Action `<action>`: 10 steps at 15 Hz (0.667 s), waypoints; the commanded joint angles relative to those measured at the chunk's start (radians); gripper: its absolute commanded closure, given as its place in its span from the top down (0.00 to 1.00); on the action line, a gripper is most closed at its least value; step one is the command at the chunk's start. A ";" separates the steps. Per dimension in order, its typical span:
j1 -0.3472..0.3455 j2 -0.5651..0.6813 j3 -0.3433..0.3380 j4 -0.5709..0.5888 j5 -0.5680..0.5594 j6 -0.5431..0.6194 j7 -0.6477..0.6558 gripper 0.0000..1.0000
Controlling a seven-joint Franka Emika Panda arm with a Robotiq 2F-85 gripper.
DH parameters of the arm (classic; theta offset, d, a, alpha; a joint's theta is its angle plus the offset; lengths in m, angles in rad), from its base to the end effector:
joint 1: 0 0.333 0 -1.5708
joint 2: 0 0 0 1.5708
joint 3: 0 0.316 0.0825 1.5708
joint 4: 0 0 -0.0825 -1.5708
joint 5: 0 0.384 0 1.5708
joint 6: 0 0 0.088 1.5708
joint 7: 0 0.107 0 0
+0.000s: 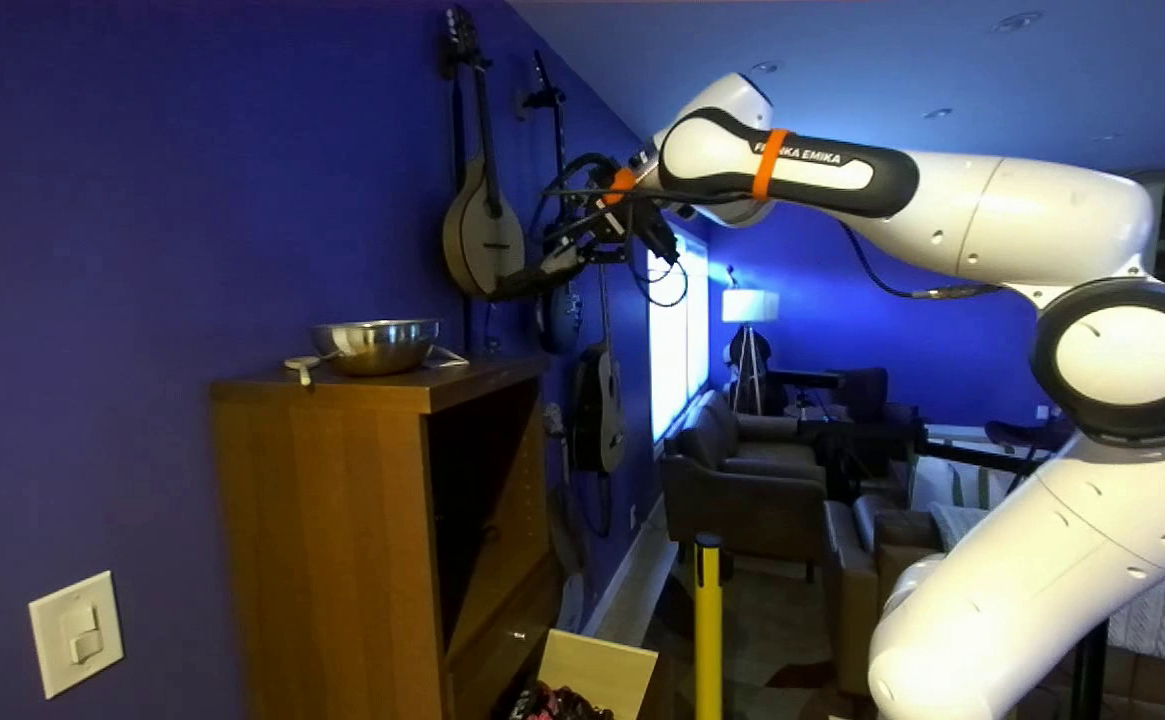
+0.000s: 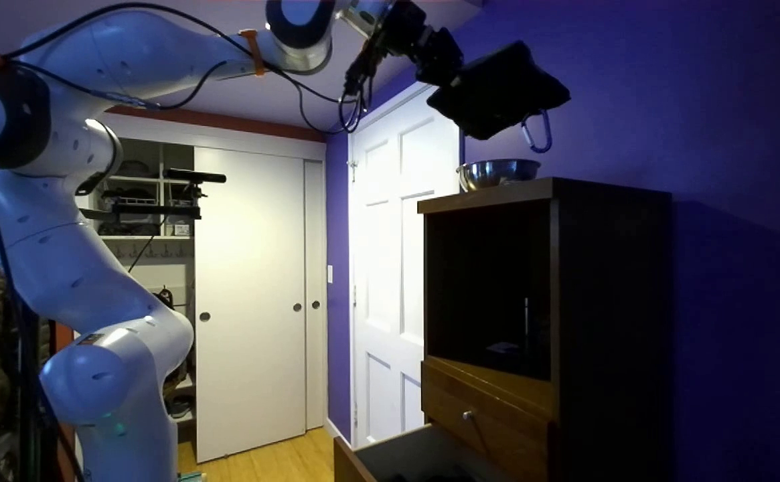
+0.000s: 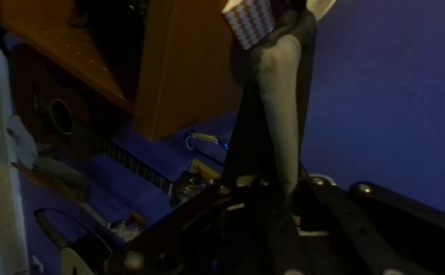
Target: Put the grey bag in the open drawer
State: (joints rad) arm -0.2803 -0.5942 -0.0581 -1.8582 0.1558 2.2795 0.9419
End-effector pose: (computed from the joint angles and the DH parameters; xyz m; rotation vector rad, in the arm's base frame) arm 0.3462 -0.1319 0.8538 -1.8862 1.4703 -1.1931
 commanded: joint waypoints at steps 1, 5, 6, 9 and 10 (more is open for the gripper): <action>0.010 -0.166 -0.004 -0.048 -0.069 -0.289 -0.064 0.03; 0.039 -0.201 0.003 -0.065 -0.036 -0.573 -0.145 0.03; 0.051 -0.182 0.005 -0.081 -0.021 -0.596 -0.161 0.03; 0.084 -0.102 0.015 -0.154 0.002 -0.601 -0.220 0.03; 0.088 -0.067 0.025 -0.173 -0.012 -0.606 -0.239 0.03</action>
State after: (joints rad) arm -0.2101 -0.7546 -0.0455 -1.9908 0.1283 1.6671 0.7619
